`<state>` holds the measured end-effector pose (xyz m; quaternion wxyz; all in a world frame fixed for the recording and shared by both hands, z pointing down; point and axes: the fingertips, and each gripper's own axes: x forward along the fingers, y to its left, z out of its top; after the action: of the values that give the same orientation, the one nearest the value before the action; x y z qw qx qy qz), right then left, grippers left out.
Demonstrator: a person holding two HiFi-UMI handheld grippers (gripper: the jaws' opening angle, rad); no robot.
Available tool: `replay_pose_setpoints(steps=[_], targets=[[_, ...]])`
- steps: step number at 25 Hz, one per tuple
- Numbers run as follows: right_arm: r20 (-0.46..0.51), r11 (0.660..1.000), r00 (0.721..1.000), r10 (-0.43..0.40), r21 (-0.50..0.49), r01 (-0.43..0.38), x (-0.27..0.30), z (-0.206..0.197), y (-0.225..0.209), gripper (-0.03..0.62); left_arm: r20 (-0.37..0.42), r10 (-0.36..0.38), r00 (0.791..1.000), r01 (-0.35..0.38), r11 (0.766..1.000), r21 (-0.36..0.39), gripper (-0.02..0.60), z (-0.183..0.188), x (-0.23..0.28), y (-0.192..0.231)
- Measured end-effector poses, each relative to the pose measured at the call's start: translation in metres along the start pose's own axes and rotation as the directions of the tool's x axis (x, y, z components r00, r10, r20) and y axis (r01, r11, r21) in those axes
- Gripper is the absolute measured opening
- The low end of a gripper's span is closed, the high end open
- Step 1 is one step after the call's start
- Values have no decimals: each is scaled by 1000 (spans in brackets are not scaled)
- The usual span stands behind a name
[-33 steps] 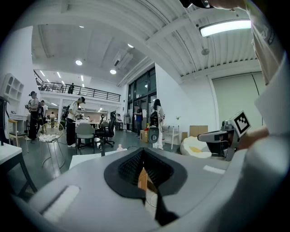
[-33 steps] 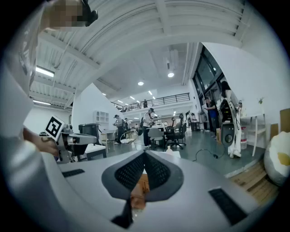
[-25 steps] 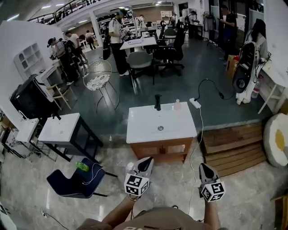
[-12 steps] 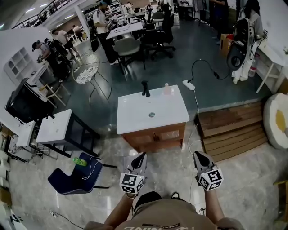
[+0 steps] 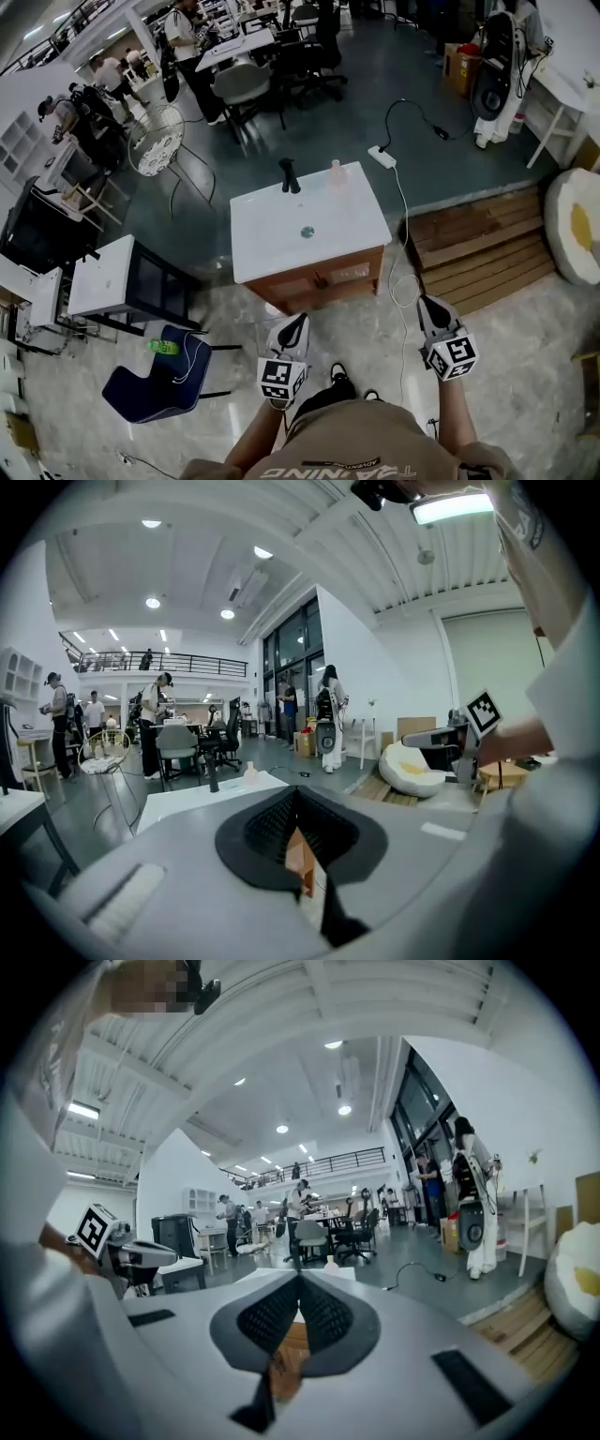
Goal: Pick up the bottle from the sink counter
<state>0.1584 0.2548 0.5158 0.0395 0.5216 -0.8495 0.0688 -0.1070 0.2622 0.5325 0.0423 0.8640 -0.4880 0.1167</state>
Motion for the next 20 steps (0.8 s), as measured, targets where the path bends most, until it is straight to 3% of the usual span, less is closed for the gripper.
replay_pose_setpoints(steps=[5,11,20], targets=[[-25,999,999,-25,-39,24,33,17,3,11,48,-20,999,21,999,-26,9,17,38,37],[36,993,997,-66,95,63,71,36,9,11,74,-89,993,93,994,-56,9,24,75,65],[-103,999,994,-19,-48,14,118,9,6,11,55,-141,988,148,975,-164,9,9,142,84]])
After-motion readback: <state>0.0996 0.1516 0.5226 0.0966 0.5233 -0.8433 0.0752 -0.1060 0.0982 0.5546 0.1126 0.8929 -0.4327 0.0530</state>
